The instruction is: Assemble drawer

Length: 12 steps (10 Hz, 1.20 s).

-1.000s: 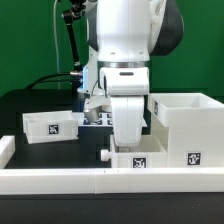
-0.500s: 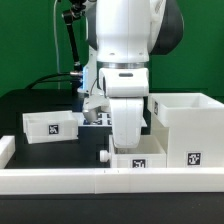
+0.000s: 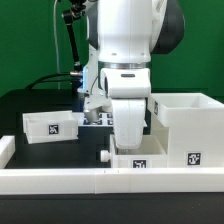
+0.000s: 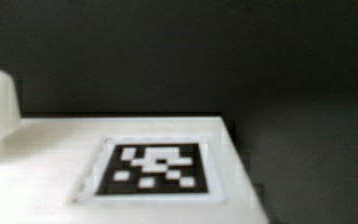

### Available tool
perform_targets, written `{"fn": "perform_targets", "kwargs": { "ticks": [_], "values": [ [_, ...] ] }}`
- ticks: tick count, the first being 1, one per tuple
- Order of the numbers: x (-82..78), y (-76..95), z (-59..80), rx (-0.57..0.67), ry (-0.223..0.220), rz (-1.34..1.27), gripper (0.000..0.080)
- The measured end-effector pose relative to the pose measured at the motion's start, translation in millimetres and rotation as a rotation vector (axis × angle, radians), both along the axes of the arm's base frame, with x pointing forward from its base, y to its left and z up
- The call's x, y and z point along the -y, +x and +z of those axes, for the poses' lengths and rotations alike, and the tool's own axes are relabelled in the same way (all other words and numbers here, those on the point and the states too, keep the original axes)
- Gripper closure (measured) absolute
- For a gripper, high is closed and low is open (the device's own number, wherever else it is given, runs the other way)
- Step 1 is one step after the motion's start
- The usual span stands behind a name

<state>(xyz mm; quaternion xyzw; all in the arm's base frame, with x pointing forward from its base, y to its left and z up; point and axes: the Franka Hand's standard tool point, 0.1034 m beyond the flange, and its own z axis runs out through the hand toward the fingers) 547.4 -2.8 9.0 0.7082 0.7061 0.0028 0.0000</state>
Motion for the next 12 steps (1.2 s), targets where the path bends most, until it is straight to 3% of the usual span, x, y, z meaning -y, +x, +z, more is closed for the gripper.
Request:
{"fn": "perform_targets", "kwargs": {
  "ticks": [12],
  "values": [
    [5.1, -0.9, -0.5, -0.001, -0.009, 0.086, 0.0757]
  ]
}}
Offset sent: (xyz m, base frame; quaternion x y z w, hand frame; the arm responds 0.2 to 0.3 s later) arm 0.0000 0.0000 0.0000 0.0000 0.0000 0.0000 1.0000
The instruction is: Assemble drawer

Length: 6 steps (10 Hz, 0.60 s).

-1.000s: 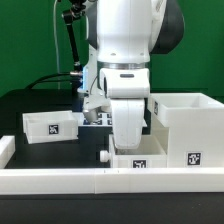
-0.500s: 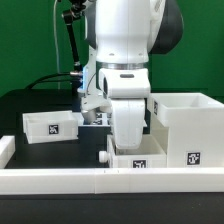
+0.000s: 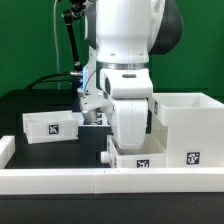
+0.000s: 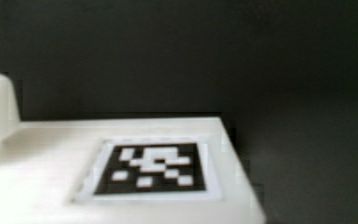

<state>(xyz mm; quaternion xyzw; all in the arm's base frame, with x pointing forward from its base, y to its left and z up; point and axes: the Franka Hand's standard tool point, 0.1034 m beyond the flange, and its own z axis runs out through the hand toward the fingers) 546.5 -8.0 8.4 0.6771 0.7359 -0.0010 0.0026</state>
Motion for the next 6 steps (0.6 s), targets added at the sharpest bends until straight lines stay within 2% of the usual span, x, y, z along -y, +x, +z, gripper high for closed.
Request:
{"fn": "perform_targets", "kwargs": {
  "ticks": [2, 6],
  "values": [
    [0.0, 0.0, -0.1, 0.0, 0.0, -0.002, 0.0757],
    [-15.4, 0.9, 0.9, 0.002, 0.009, -0.076, 0.0757]
  ]
}}
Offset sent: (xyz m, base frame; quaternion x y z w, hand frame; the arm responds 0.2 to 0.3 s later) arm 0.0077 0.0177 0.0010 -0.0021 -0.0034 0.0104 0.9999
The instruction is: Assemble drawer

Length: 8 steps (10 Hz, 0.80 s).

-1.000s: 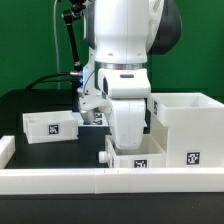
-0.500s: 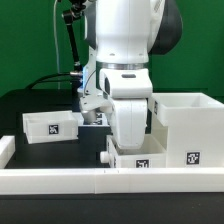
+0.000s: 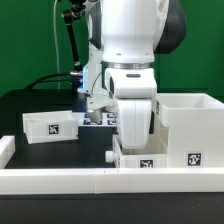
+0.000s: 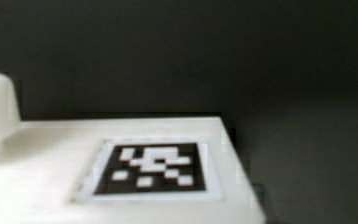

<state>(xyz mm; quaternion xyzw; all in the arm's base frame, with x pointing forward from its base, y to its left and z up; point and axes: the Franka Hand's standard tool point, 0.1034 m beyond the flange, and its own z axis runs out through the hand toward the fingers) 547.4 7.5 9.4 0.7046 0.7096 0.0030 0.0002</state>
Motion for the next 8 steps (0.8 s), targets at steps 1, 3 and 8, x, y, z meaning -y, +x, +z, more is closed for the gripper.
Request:
{"fn": "perform_targets", "kwargs": {
  "ticks": [1, 3, 8],
  "values": [
    [-3.0, -0.2, 0.0, -0.002, 0.002, -0.02, 0.0757],
    [-8.2, -1.1, -0.1, -0.006, 0.002, -0.06, 0.0757],
    [-4.4, 0.7, 11.1, -0.005, -0.002, -0.075, 0.0555]
  ]
}}
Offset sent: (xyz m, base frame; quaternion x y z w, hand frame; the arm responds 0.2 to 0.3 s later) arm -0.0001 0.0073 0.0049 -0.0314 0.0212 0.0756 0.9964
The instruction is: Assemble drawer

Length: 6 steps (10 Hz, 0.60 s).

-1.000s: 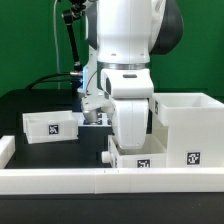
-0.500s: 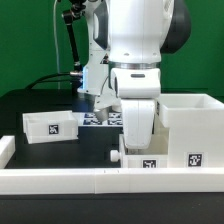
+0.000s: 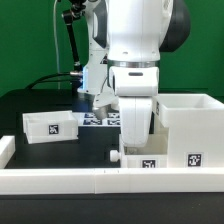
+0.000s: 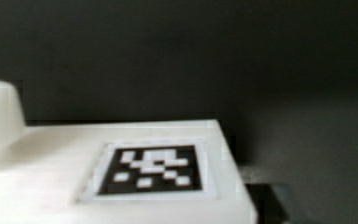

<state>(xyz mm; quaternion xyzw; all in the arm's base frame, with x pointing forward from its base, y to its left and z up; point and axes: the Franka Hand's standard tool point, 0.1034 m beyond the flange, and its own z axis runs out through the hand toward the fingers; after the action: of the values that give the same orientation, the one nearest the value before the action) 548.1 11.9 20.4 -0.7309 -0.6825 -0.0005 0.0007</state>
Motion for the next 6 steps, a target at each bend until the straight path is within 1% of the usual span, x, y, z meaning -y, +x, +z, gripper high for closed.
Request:
{"fn": "perform_targets", "kwargs": {
  "ticks": [2, 3, 4, 5, 6],
  "values": [
    [-0.4, 4.1, 18.1, 0.003, -0.007, 0.003, 0.0266],
    [0.5, 6.3, 27.3, 0.006, -0.011, 0.003, 0.0186],
    [4.0, 7.3, 36.3, 0.002, -0.017, 0.002, 0.0186],
    [10.7, 9.8, 43.3, 0.009, -0.02, 0.006, 0.0157],
    [22.4, 10.6, 46.7, 0.007, -0.024, 0.024, 0.0152]
  ]
}}
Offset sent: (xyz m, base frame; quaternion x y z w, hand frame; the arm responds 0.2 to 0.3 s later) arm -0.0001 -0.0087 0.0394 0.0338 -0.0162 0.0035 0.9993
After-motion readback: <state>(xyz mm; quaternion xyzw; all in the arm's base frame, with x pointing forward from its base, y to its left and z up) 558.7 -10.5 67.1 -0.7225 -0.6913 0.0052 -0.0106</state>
